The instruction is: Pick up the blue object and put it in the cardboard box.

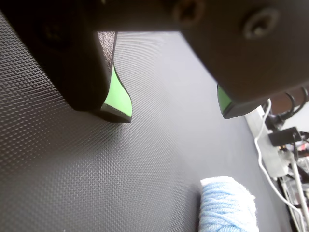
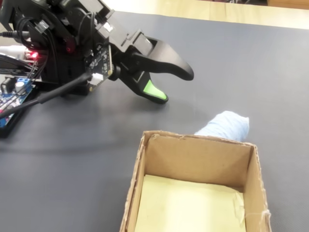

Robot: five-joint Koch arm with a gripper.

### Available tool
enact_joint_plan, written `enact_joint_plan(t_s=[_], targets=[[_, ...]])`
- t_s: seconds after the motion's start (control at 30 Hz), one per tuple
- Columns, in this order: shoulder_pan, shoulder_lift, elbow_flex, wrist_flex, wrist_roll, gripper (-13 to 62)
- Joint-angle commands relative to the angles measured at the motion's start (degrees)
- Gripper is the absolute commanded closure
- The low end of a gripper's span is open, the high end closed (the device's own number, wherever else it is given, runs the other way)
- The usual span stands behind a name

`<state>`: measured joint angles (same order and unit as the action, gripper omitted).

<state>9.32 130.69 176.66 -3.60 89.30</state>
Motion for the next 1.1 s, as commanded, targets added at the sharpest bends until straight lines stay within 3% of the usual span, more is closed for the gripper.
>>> enact_joint_plan(t_s=[0.0,0.37,1.07], targets=[[-0.6,4.4,1.9,3.4,-0.4,14.7],[-0.4,4.3,1.9,4.5,-16.8,15.0],[-1.1,4.4,1.9,4.1,0.6,15.7]])
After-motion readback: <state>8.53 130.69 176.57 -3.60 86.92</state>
